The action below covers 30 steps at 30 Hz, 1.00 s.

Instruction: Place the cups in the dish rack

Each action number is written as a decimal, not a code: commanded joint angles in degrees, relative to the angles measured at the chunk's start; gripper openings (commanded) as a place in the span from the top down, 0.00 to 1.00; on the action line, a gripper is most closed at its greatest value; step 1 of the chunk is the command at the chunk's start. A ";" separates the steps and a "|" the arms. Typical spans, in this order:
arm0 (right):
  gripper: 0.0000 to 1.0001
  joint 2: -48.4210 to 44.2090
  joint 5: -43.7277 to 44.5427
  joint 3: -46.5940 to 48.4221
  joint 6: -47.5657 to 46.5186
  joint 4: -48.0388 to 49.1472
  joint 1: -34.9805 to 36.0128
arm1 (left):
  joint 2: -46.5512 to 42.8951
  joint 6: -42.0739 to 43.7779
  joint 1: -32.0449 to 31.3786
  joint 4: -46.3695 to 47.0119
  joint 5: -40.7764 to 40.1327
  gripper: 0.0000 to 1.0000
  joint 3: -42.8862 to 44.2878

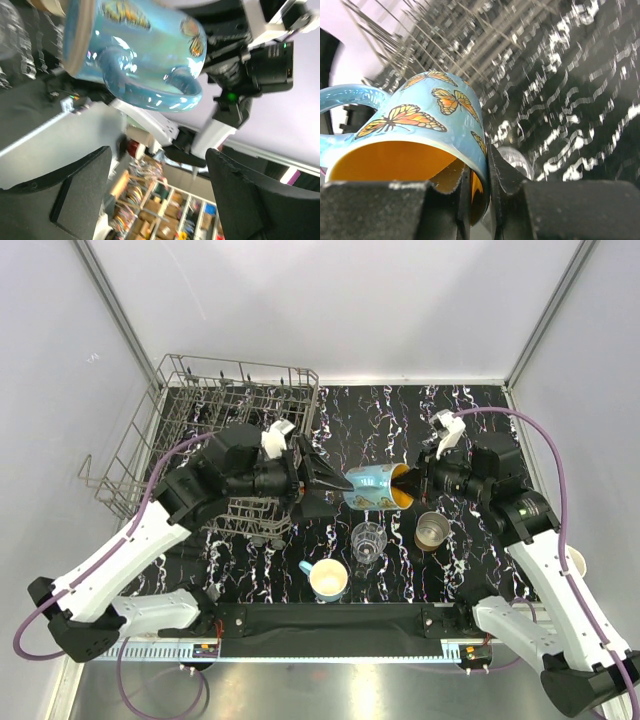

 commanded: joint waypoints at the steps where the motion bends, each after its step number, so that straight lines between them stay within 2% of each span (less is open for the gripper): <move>1: 1.00 -0.47 -6.34 1.43 1.48 14.30 0.30 | -1.13 -7.46 -2.09 10.68 3.50 0.19 -1.61; 6: 1.00 -5.54 -11.16 -2.85 -0.72 20.53 0.30 | -2.62 -15.45 -3.33 20.35 2.54 0.20 -5.74; 8: 1.00 -8.19 -10.83 -4.80 -1.51 24.41 0.30 | -3.58 -17.13 -4.12 20.72 -0.34 0.20 -6.01; 12: 1.00 -10.49 -11.26 -5.51 -3.27 24.24 0.30 | -6.48 -25.46 -6.23 22.56 -4.40 0.22 -9.25; 16: 1.00 -12.42 -11.62 -7.88 -1.69 29.84 0.21 | -6.58 -28.38 -8.95 22.04 -6.34 0.24 -10.05; 23: 1.00 -12.77 -11.00 -8.85 -2.39 33.11 0.29 | -5.17 -32.16 -11.59 24.93 -9.15 0.27 -10.67; 30: 1.00 -12.86 -12.32 -10.69 -0.20 38.29 0.30 | -2.10 -32.87 -13.35 30.99 -12.84 0.47 -10.05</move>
